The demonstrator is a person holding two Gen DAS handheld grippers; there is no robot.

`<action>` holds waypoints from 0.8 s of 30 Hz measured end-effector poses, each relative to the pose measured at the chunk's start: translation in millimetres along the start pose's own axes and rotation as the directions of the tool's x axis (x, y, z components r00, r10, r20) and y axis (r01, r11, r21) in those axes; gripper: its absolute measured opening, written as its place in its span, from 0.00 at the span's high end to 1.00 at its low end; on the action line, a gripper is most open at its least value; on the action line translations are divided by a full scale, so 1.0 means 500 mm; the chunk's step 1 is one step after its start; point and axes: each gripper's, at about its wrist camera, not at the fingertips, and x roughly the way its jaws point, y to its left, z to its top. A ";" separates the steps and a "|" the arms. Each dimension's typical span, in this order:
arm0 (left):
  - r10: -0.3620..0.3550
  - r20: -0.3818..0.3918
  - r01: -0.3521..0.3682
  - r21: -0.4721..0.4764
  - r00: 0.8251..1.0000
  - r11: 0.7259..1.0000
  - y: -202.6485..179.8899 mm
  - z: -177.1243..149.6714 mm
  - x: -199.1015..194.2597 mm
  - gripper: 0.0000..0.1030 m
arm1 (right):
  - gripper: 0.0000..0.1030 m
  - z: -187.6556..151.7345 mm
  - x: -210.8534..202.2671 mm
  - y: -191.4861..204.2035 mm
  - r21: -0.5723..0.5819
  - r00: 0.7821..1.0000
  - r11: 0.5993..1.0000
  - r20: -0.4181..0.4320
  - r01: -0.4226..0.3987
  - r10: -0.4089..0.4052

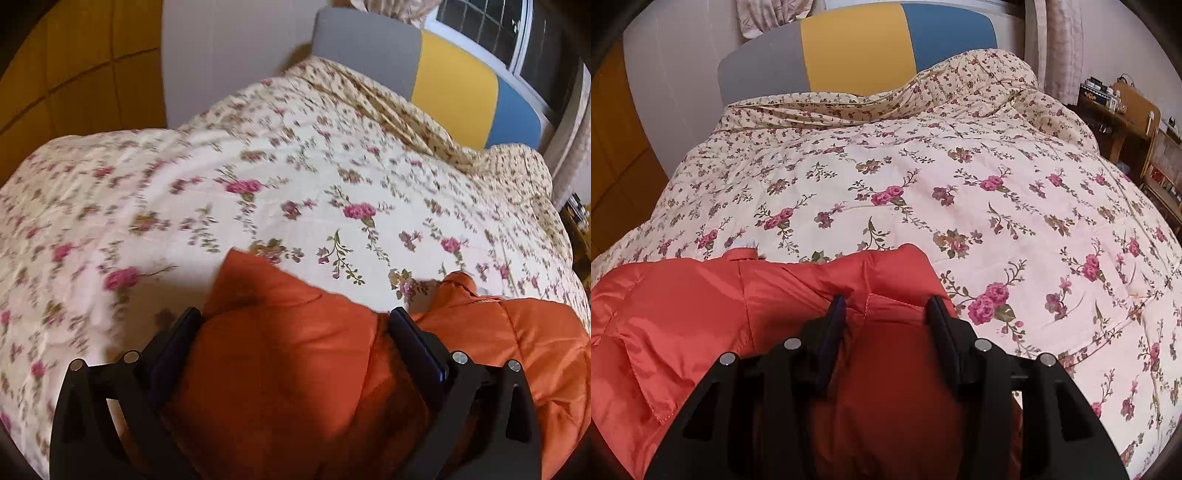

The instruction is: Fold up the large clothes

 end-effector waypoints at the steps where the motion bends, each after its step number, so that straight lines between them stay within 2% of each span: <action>1: 0.010 0.026 -0.009 -0.012 1.000 1.000 0.000 -0.005 -0.027 0.03 | 0.54 0.000 0.001 0.002 -0.004 1.000 1.000 0.001 0.006 -0.006; 2: 0.005 0.046 -0.004 -0.025 0.999 1.000 -0.001 -0.009 -0.050 0.03 | 0.54 -0.001 0.000 0.004 -0.010 1.000 1.000 0.002 0.017 -0.017; 5: -0.112 0.139 0.124 -0.081 0.984 0.989 -0.018 -0.038 -0.142 0.03 | 0.53 0.001 0.001 0.006 -0.016 1.000 1.000 0.002 0.024 -0.024; 7: -0.182 0.198 0.195 -0.047 0.963 0.980 -0.062 -0.066 -0.201 0.03 | 0.53 0.000 0.001 0.006 -0.017 1.000 1.000 0.004 0.025 -0.025; 9: -0.201 0.237 0.202 0.019 0.951 0.979 -0.114 -0.086 -0.229 0.03 | 0.53 0.000 0.001 0.007 -0.018 1.000 0.999 0.005 0.028 -0.028; 10: -0.189 0.245 0.176 0.071 0.951 0.982 -0.148 -0.099 -0.232 0.03 | 0.52 0.000 0.001 0.007 -0.019 1.000 0.999 0.006 0.030 -0.030; 12: -0.125 0.231 0.088 0.166 0.965 0.982 -0.204 -0.116 -0.211 0.03 | 0.52 0.000 0.000 0.007 -0.019 0.999 0.999 0.007 0.031 -0.031; 13: -0.072 0.204 0.029 0.207 0.976 0.978 -0.227 -0.125 -0.186 0.03 | 0.52 0.000 -0.001 0.006 -0.018 0.999 0.999 0.007 0.031 -0.031; 14: -0.045 0.164 0.005 0.235 0.986 0.972 -0.241 -0.133 -0.154 0.03 | 0.51 0.000 0.000 0.006 -0.018 1.000 0.999 0.007 0.029 -0.029; 17: -0.104 0.129 0.075 0.215 0.986 0.974 -0.229 -0.140 -0.112 0.03 | 0.51 0.000 -0.001 0.002 -0.003 1.000 1.000 0.009 0.020 -0.020; 23: -0.114 0.111 0.088 0.217 0.987 0.972 -0.223 -0.148 -0.087 0.03 | 0.50 -0.002 -0.009 0.004 -0.001 0.999 1.000 0.019 0.031 -0.031; 24: -0.114 0.109 0.088 0.217 0.988 0.972 -0.223 -0.150 -0.085 0.03 | 0.47 -0.005 -0.017 0.005 0.003 0.999 0.999 0.031 0.036 -0.036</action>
